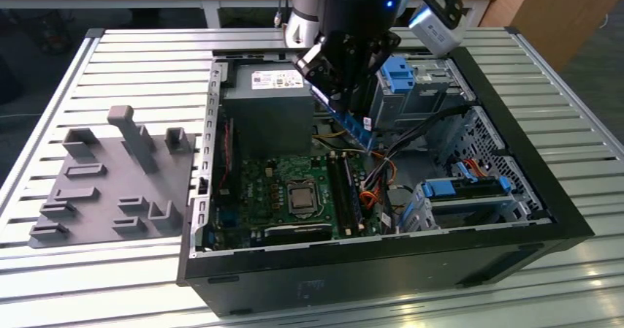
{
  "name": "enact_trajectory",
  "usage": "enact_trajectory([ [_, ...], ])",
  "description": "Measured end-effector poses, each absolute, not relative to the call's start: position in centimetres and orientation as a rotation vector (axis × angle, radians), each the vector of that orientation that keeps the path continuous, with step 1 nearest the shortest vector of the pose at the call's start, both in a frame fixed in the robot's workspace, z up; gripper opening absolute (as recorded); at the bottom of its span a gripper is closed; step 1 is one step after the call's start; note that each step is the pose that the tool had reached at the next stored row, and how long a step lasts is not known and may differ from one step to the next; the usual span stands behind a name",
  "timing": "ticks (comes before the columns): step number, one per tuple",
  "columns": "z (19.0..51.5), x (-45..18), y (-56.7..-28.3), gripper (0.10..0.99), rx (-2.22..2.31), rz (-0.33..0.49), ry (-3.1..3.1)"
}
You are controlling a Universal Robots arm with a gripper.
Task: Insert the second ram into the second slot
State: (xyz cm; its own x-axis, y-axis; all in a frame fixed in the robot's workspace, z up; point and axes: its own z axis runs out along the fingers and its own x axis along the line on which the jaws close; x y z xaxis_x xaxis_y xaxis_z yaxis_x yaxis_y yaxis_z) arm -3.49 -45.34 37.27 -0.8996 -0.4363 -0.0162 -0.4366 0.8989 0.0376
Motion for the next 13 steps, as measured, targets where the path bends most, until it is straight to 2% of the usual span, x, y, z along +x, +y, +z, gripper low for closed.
enact_trajectory([
  [13,37.26,-3.48,-45.34,0.122,-0.542,0.062,3.084],
])
